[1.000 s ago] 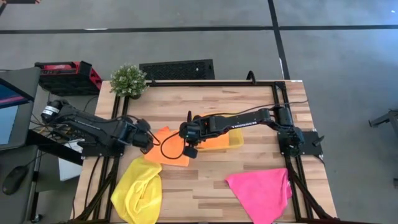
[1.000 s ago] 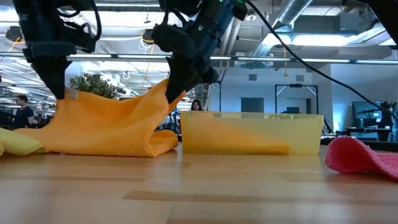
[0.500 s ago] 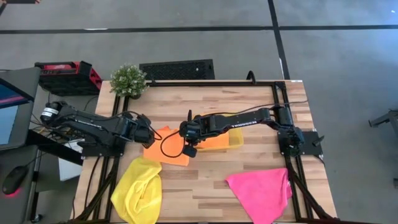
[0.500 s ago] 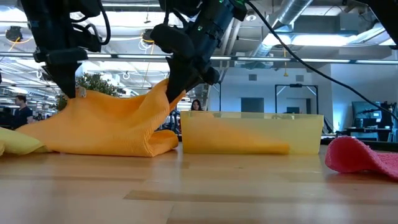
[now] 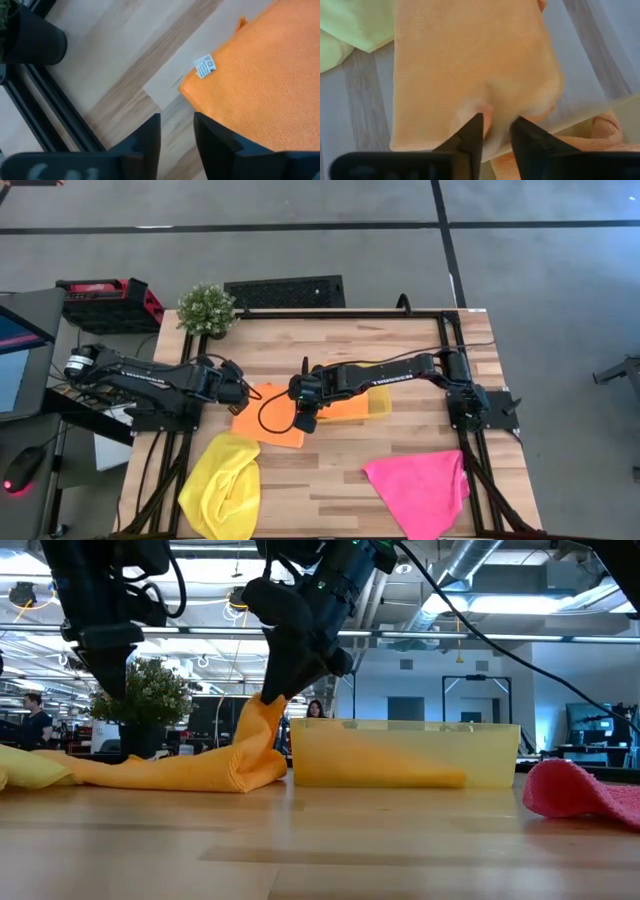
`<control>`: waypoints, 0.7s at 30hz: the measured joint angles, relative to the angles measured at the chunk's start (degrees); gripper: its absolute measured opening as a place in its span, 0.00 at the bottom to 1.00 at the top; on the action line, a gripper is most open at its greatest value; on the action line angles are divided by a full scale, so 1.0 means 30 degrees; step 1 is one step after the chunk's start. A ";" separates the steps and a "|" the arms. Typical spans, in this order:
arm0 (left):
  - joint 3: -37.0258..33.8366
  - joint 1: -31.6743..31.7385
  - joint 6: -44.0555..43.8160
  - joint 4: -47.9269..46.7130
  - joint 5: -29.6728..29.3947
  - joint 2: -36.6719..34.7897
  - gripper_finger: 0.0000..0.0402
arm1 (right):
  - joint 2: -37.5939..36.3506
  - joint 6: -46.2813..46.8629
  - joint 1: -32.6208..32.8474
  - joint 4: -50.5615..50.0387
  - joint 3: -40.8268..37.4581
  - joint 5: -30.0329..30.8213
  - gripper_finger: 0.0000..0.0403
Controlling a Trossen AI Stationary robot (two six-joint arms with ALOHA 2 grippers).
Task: Fold microfiber towels
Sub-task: Fold the orange microfiber towel
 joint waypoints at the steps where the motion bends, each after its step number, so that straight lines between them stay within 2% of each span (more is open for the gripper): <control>1: 0.0000 0.0017 0.0079 0.0000 0.0097 0.0000 0.30 | 0.0000 0.0000 0.0000 0.0002 0.0000 -0.0003 0.32; 6: 0.0000 0.0014 0.0232 -0.0015 0.1844 -0.0122 0.35 | -0.0189 -0.0020 0.0000 -0.0335 0.0604 -0.0224 0.42; 12: 0.0000 -0.0643 0.1542 -0.0027 0.3631 -0.0900 0.35 | -0.0577 -0.0410 -0.0007 -0.1145 0.2148 -0.0239 0.47; 17: 0.0000 -0.2415 0.4094 -0.0022 0.4302 -0.1758 0.35 | -0.0984 -0.0707 0.0071 -0.2816 0.3195 -0.0233 0.48; 21: 0.0000 -0.4426 0.5987 0.0002 0.4458 -0.1894 0.35 | -0.1260 -0.1134 0.0271 -0.2763 0.3526 -0.0233 0.47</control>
